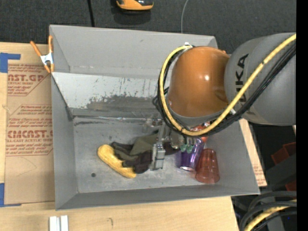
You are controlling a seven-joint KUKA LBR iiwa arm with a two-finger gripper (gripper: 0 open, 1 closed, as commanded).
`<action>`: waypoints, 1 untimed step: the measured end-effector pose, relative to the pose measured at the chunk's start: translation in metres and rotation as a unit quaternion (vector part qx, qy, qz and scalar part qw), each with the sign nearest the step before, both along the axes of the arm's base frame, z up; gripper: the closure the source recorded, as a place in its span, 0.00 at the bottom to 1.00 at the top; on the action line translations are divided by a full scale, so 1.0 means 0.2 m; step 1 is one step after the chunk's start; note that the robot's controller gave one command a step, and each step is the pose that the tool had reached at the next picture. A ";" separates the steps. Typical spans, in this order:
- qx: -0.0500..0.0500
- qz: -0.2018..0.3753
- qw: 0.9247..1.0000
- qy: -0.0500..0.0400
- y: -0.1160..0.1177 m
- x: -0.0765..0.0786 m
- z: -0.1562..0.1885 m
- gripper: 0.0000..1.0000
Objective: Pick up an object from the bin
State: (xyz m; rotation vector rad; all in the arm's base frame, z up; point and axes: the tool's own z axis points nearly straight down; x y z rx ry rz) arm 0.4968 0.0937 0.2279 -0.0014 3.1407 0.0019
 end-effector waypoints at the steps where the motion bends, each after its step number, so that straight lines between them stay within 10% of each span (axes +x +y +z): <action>1: 0.000 0.000 1.000 0.000 0.00 0.00 0.00 0.00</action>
Offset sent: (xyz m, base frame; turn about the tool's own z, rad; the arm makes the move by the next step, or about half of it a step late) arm -0.0136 0.0227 0.0842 0.1833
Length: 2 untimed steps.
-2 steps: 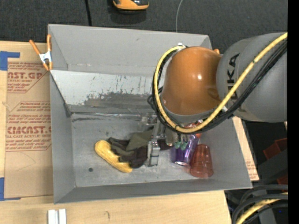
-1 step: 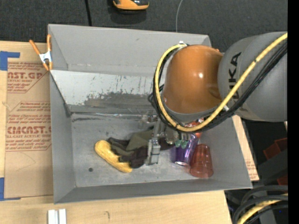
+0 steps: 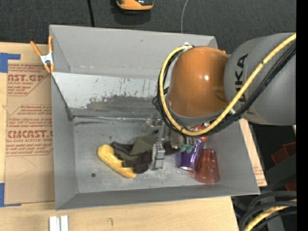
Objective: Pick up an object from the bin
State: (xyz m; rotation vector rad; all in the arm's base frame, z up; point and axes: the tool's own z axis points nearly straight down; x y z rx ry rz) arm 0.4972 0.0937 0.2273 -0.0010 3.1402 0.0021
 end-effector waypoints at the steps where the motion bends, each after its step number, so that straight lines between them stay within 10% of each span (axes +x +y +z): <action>1: -0.002 -0.031 0.999 0.009 0.04 -0.04 -0.07 0.00; 2: 0.001 -0.017 1.000 -0.005 0.11 0.06 -0.19 0.00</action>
Offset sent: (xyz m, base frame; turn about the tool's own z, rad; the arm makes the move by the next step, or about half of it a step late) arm 0.0294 0.0362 -0.1298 -0.0556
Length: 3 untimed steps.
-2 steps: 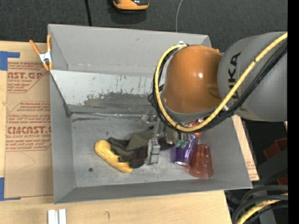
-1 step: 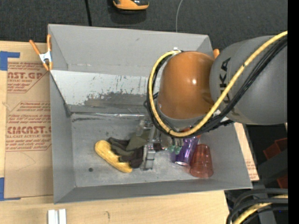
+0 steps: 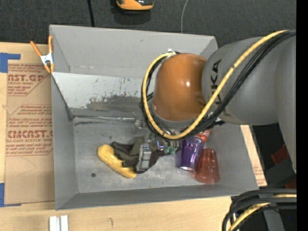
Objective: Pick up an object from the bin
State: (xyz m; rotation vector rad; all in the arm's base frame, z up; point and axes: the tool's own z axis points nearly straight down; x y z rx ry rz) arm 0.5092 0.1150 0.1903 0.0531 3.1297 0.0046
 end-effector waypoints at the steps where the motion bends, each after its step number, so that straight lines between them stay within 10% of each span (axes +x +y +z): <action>1: 0.000 -0.008 1.000 0.003 0.05 0.03 -0.35 0.00; 2: -0.001 -0.012 1.000 0.006 0.00 0.07 -0.53 1.00; 3: -0.001 -0.012 1.000 0.006 0.00 0.07 -0.53 1.00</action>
Offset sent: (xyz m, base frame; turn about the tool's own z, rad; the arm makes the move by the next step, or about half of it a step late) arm 0.0133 -0.0007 -0.1063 0.0244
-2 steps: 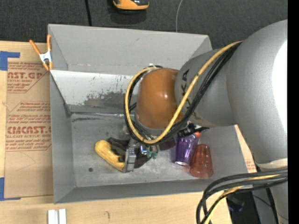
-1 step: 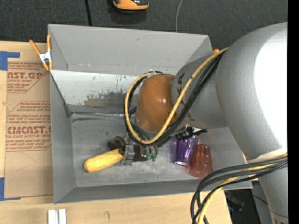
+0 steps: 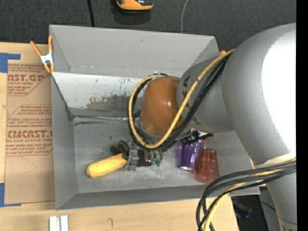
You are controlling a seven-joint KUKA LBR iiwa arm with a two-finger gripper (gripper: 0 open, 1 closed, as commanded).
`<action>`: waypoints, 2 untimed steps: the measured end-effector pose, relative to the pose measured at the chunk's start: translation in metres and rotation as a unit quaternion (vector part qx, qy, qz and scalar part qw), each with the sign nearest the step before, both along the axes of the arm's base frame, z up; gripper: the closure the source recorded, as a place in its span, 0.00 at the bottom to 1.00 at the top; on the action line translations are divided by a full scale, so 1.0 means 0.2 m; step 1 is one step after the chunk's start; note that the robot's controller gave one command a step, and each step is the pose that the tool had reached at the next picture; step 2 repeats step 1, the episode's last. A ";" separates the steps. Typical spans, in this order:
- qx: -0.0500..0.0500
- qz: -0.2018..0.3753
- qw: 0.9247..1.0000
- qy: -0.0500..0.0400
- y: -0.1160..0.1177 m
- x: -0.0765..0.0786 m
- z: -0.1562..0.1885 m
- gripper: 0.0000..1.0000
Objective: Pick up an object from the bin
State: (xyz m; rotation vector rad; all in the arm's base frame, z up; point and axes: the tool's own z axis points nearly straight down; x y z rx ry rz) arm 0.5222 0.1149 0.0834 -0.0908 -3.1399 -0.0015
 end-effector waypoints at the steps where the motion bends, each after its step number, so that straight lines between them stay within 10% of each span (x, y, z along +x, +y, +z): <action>1: 0.000 0.021 1.000 -0.004 -0.03 0.12 0.81 1.00; 2: 0.000 0.021 1.000 -0.004 -0.03 0.12 0.81 1.00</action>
Offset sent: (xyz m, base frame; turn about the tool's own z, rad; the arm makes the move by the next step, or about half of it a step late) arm 0.0000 0.0000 0.0000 0.0000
